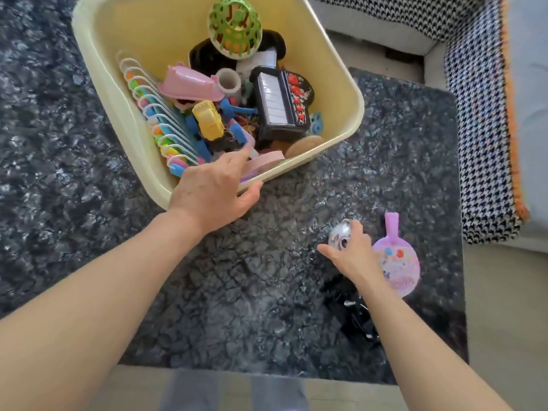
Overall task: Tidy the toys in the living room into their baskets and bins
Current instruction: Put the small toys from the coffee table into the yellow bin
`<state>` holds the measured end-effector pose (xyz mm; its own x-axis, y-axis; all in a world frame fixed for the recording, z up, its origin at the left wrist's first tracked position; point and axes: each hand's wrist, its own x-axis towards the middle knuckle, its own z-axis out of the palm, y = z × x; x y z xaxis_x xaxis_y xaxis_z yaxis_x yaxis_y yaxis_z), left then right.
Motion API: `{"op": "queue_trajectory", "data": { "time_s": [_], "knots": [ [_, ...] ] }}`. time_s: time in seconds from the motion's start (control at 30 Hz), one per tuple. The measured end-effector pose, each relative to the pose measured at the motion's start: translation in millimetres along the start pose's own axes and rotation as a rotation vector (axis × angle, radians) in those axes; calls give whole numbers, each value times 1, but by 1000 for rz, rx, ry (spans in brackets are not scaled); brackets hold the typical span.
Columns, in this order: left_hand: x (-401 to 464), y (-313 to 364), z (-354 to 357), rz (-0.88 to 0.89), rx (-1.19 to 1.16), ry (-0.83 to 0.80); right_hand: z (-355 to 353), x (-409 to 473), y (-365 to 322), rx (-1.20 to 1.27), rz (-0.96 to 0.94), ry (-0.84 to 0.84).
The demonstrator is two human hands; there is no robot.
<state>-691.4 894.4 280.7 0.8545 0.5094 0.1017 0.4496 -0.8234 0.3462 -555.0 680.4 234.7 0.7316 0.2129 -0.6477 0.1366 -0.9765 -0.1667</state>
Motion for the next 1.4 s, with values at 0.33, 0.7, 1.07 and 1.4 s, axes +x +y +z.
{"op": "queue_trajectory", "data": {
  "time_s": [0.33, 0.7, 1.07, 1.4],
  "knots": [
    [-9, 4, -1, 1, 47, -19, -7, -26, -3, 633, -135, 316],
    [-12, -10, -3, -422, -424, 581, -88, -58, -143, 378, -959, 68],
    [-14, -10, -4, -312, -379, 437, -53, -34, -153, 107, -1029, 182],
    [-15, 5, 0, 46, -34, -54, -55, -38, 55, 294, -330, 306]
  ]
}}
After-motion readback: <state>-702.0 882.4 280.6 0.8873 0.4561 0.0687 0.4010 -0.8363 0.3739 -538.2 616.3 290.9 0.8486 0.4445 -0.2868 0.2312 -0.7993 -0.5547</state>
